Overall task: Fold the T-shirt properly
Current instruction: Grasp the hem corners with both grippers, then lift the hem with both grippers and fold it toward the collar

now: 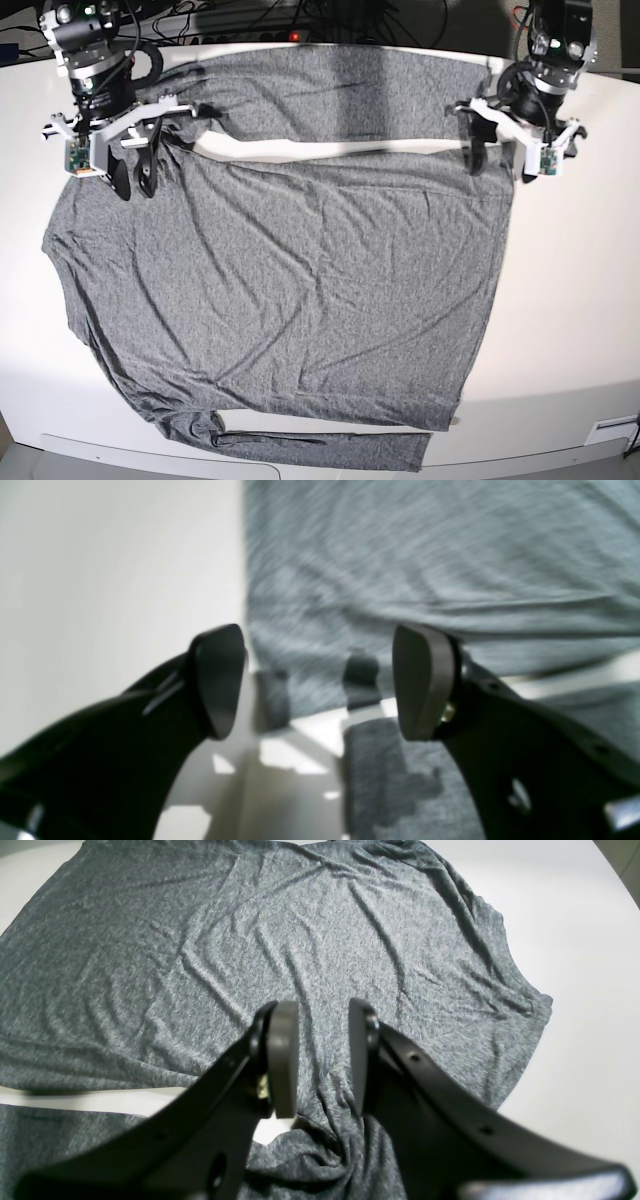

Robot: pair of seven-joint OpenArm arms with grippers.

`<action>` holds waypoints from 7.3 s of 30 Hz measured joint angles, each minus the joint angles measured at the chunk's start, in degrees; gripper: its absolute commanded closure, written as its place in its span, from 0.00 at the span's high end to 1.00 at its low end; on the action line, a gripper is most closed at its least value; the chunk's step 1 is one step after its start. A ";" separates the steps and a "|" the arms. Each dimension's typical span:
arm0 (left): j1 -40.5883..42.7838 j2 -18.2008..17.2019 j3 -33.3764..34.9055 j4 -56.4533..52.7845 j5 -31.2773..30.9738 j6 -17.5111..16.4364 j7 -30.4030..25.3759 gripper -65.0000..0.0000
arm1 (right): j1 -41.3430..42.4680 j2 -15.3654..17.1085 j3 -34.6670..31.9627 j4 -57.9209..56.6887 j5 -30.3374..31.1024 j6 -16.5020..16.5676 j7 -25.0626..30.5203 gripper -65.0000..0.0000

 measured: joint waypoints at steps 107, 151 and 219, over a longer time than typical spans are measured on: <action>-2.45 3.87 0.00 -2.97 1.38 3.96 0.28 0.00 | 3.32 0.66 -0.02 -14.64 -16.24 1.97 1.64 0.66; -2.45 3.87 0.00 -2.97 1.38 3.91 0.26 0.00 | 13.29 0.63 -8.74 -29.75 -7.45 2.12 -0.59 0.45; -14.58 3.54 -0.04 0.57 1.36 3.89 0.28 0.00 | 24.90 0.81 -1.31 -19.30 -2.91 2.36 -12.59 0.00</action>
